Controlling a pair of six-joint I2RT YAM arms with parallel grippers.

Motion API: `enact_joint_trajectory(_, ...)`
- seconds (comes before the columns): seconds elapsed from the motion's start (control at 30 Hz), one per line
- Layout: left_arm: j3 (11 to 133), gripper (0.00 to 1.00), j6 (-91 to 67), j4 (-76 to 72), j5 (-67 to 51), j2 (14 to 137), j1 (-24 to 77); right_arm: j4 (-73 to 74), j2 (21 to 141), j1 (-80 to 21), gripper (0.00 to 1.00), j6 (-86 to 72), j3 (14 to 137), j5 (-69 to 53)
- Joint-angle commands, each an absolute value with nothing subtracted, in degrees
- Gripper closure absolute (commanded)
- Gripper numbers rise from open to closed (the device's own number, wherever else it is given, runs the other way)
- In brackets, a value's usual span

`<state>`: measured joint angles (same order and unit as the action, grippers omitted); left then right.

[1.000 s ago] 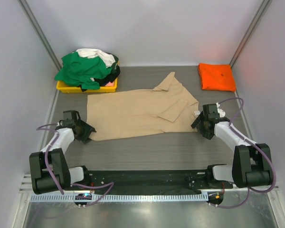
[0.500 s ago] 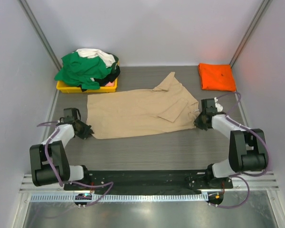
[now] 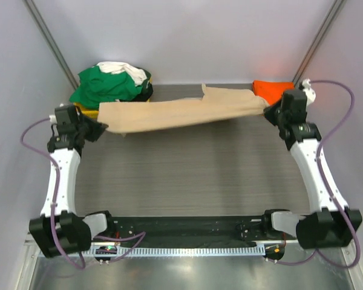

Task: Fold and stack the t-shirts
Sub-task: Fold the tshirt

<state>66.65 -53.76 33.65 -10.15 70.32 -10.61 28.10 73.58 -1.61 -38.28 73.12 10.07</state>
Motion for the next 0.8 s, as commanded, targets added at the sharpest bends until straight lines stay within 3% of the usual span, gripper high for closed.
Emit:
enact_joint_trajectory(0.0,53.06,1.0,-54.14,38.68,-9.84,64.37,-11.69,34.19,67.51,-0.7,0.99,-39.19,58.07,11.26)
enact_joint_trajectory(0.23,33.95,1.0,-54.67,38.85,-10.28,52.31,-15.81,35.85,51.78,-0.79,0.99,-43.94,38.6,10.28)
enact_joint_trajectory(0.43,32.78,1.0,-53.96,41.82,-10.73,52.56,-16.61,40.25,46.33,-0.7,0.99,-48.33,33.05,10.64)
enact_joint_trajectory(0.53,32.87,1.0,-54.84,42.62,-9.84,51.07,-16.61,42.1,44.04,-0.79,0.93,-51.15,32.43,9.41)
enact_joint_trajectory(0.57,32.96,1.0,-55.1,43.15,-9.5,50.8,-16.7,42.19,43.42,-0.7,0.85,-51.59,31.82,8.8)
enact_joint_trajectory(0.63,33.13,0.99,-55.63,44.11,-9.32,50.1,-16.7,42.63,42.19,-0.79,0.79,-52.47,31.38,8.53)
enact_joint_trajectory(0.73,33.92,0.93,-56.07,46.66,-8.35,49.05,-16.7,44.47,40.17,-0.7,0.57,-53.35,30.76,7.65)
enact_joint_trajectory(0.77,34.1,0.9,-56.42,47.45,-8.09,48.52,-16.7,45.43,38.95,-0.79,0.45,-53.61,30.33,7.39)
